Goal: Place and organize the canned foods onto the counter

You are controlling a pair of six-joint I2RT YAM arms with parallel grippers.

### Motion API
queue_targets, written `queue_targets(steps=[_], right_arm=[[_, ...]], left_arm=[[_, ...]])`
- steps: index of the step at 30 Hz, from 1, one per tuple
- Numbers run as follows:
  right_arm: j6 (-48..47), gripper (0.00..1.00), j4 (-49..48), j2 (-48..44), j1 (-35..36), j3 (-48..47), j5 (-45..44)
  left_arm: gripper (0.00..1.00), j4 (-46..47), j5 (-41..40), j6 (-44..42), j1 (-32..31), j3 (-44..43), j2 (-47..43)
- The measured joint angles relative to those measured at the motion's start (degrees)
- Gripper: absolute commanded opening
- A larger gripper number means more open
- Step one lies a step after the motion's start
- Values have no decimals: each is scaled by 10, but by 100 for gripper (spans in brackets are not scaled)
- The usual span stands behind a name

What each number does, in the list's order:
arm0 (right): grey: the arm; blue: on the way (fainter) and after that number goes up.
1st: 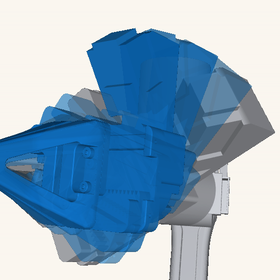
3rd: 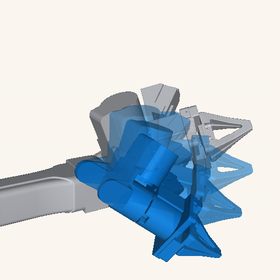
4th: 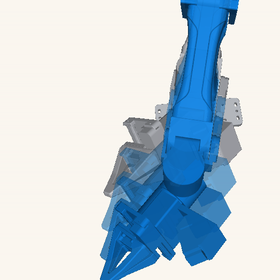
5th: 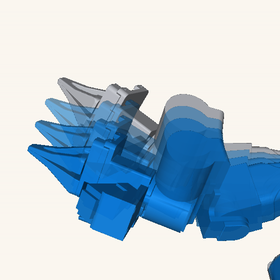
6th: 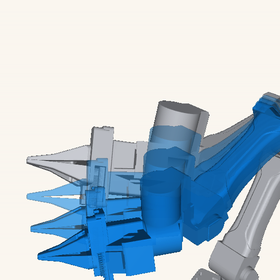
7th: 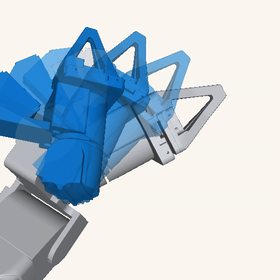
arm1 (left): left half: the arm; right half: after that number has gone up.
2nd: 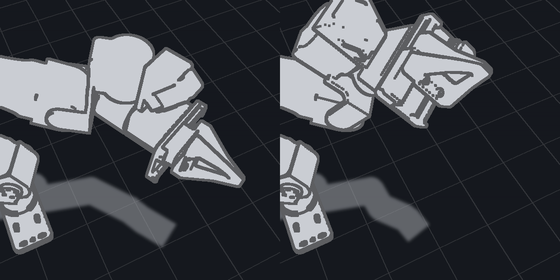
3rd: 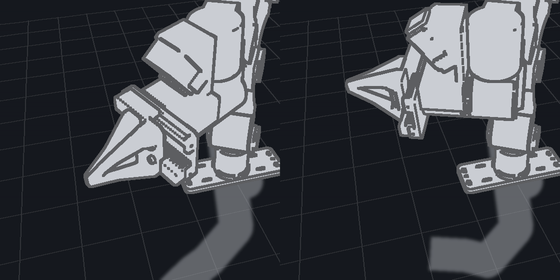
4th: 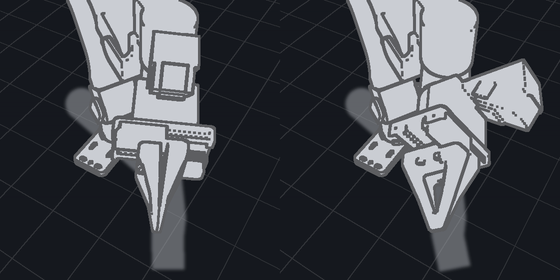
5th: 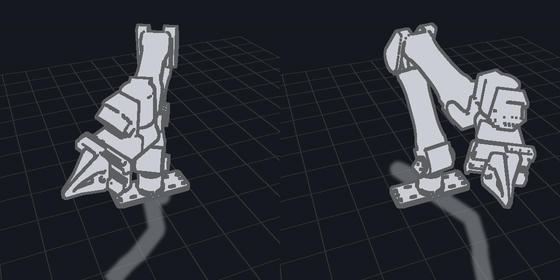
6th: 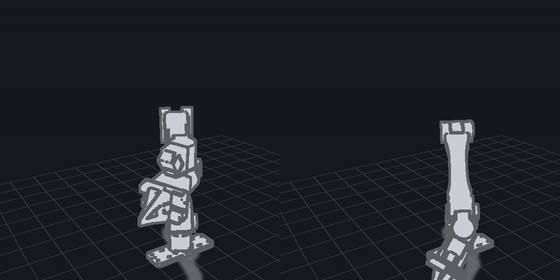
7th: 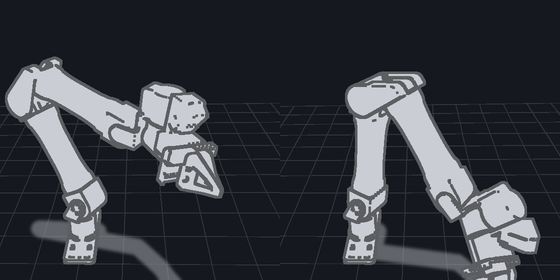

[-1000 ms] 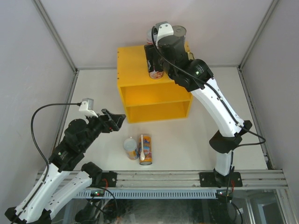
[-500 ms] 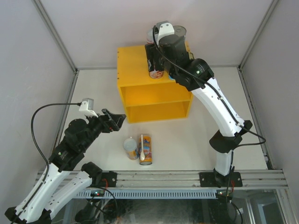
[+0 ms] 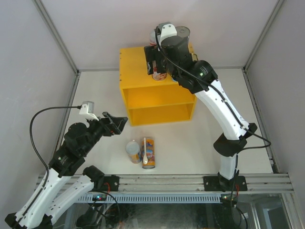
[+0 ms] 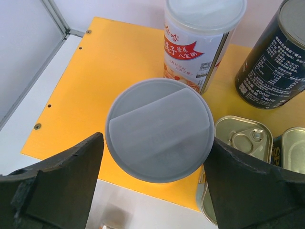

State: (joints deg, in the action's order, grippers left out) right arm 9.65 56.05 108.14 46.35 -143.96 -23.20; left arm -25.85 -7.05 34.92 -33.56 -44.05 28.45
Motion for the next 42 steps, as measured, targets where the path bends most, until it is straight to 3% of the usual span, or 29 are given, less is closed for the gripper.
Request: queue_targets(steps=[31,38,42], right_arm=[[1,81,-37,-60,39,36,-87],[-7,81,-57,-118,86,88,-135],[-9,80,-90,-189,136,174,-182]], left_arm=[[96,-85,48,-2,0,-19,-26],[96,-118,68,-2,0,-24,-26],[95,-140,80,-5,0,-30,-26]])
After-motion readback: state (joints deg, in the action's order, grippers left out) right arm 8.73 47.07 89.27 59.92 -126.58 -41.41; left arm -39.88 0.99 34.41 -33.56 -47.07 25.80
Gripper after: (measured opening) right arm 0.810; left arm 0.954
